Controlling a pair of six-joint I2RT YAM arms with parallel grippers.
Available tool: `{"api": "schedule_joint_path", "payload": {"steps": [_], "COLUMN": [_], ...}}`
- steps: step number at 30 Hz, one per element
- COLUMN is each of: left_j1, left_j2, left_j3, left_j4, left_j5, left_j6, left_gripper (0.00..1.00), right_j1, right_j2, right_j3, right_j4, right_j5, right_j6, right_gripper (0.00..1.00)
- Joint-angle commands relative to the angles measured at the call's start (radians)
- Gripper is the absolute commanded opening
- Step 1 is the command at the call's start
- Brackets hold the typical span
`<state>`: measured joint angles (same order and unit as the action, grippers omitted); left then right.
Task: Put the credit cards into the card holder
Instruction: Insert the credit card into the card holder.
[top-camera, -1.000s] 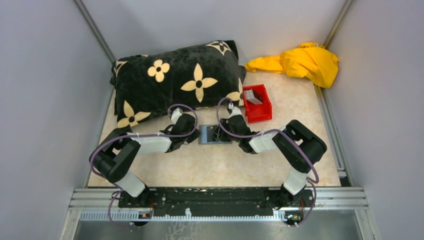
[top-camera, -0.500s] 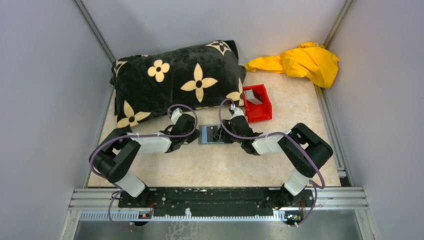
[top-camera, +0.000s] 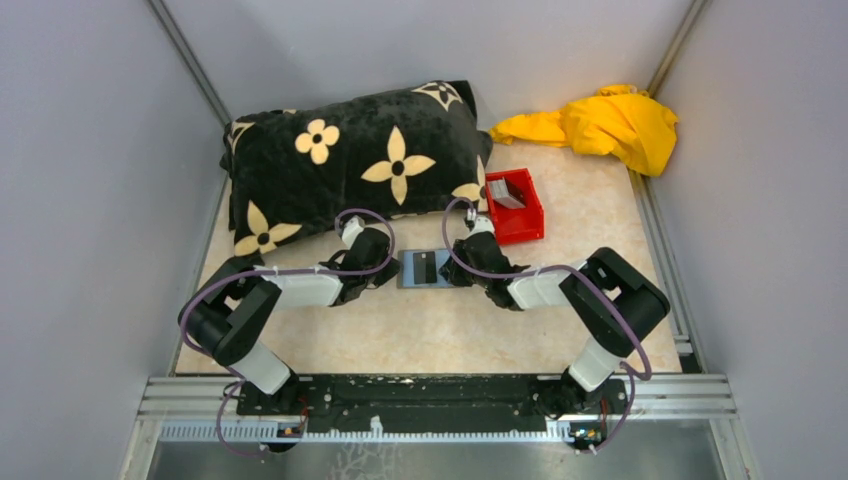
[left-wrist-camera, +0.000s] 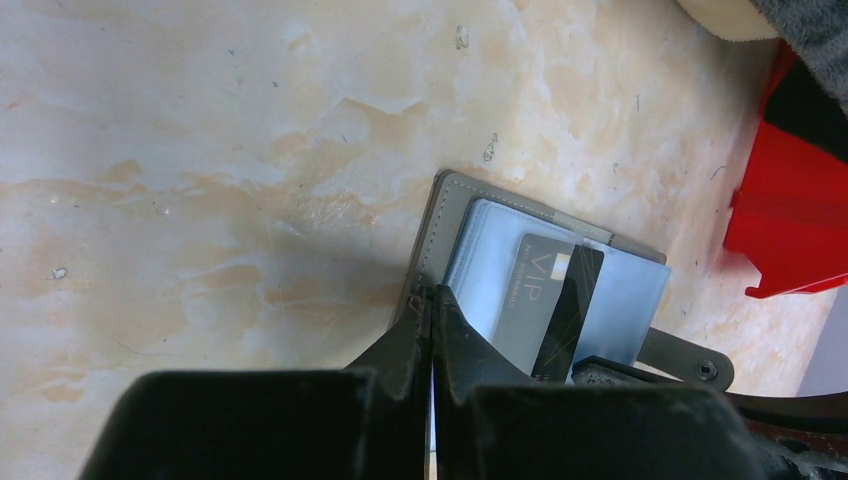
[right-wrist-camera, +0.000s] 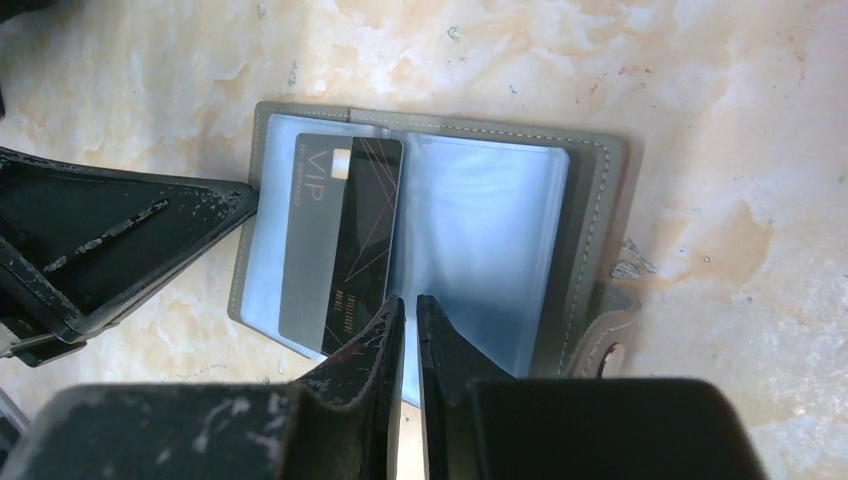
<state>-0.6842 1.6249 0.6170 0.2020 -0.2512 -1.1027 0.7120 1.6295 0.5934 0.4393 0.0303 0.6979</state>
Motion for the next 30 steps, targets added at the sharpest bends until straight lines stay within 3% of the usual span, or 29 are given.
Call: {"api": "schedule_joint_path", "payload": {"steps": [1, 8, 30], "left_j1": [-0.011, -0.011, -0.012], "left_j2": [0.134, 0.143, 0.148], "left_j3": [-0.104, -0.105, -0.109], "left_j4": [-0.348, -0.343, -0.328], "left_j5": [0.072, 0.076, 0.090], "left_j6": [0.051, 0.052, 0.055], "left_gripper": [0.00, 0.00, 0.00], "right_j1": [-0.011, -0.012, 0.067], "right_j2": [0.003, 0.051, 0.129], "right_j3": [0.005, 0.029, 0.145], "right_j4": [-0.017, -0.015, -0.100], "right_j5": [0.031, 0.019, 0.049], "right_j6": [-0.023, -0.031, -0.067], "right_gripper": [0.08, 0.00, 0.00]}}
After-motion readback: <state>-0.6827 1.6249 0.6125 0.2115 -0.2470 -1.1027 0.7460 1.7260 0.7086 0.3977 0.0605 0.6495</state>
